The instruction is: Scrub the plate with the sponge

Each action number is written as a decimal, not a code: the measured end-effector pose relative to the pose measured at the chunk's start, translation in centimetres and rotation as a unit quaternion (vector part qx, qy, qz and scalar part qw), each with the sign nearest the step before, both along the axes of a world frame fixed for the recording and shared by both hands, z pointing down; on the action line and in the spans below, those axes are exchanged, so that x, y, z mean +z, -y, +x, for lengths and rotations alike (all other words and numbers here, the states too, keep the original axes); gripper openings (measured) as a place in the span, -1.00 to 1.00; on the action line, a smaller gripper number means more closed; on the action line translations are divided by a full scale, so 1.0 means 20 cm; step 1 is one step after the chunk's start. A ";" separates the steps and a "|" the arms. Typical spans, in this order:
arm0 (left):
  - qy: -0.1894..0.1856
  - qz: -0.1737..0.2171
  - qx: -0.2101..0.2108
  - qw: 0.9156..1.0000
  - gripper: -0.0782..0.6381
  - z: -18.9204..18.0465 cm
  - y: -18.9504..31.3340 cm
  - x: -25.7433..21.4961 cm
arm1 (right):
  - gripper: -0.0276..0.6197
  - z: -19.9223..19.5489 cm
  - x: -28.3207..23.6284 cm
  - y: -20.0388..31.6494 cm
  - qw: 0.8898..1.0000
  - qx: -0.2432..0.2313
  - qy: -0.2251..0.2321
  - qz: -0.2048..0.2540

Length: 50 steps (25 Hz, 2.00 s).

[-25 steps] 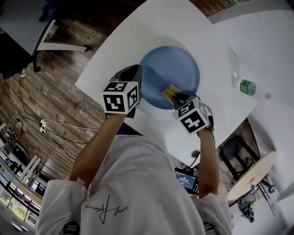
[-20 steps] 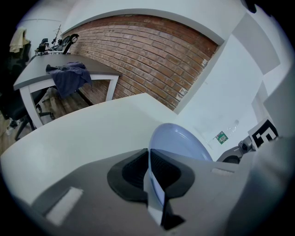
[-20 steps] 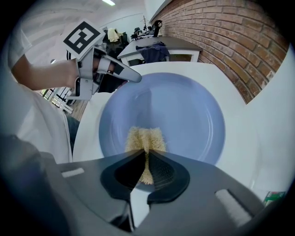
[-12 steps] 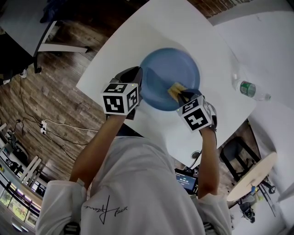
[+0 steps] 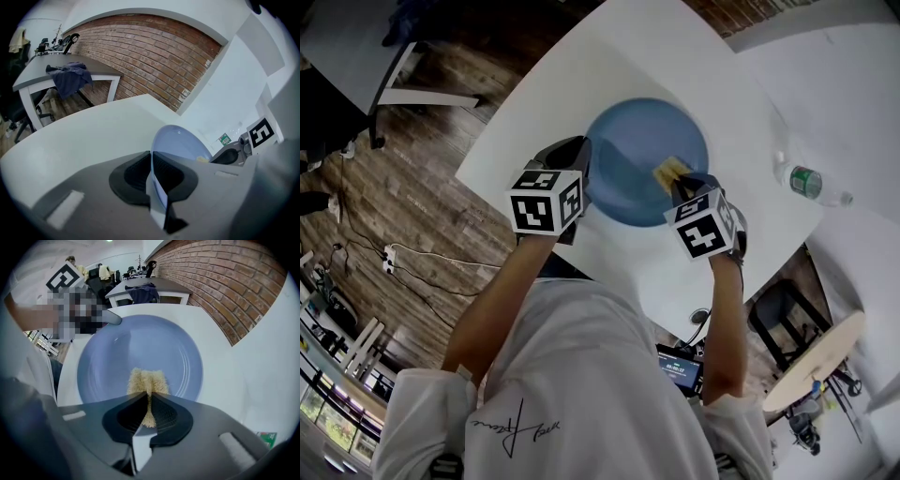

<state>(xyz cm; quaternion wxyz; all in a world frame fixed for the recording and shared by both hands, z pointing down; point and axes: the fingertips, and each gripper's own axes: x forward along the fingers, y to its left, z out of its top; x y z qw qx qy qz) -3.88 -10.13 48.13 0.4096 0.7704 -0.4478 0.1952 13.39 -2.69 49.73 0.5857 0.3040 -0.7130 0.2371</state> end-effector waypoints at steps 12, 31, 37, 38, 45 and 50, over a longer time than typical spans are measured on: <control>0.001 0.000 0.004 1.000 -0.69 0.00 0.00 0.00 | -0.82 0.03 0.00 0.11 0.999 0.015 -0.016 0.031; 0.005 0.005 0.012 1.000 -0.68 0.01 0.01 0.00 | -0.82 0.06 -0.01 0.29 0.994 0.051 -0.019 0.099; 0.006 0.025 0.009 1.000 -0.60 0.01 0.02 -0.04 | -0.82 0.06 -0.03 0.29 0.991 0.061 -0.002 0.122; 0.008 0.028 0.010 1.000 -0.57 0.01 0.02 -0.05 | -0.82 0.06 -0.03 0.29 0.990 0.065 0.002 0.126; 0.024 0.041 0.000 0.999 -0.50 -0.05 0.00 -0.08 | -0.82 0.04 -0.06 0.25 0.979 0.132 0.101 0.117; 0.035 0.052 -0.012 0.998 -0.50 -0.08 -0.02 -0.11 | -0.82 0.01 -0.15 0.24 0.966 0.144 0.157 0.143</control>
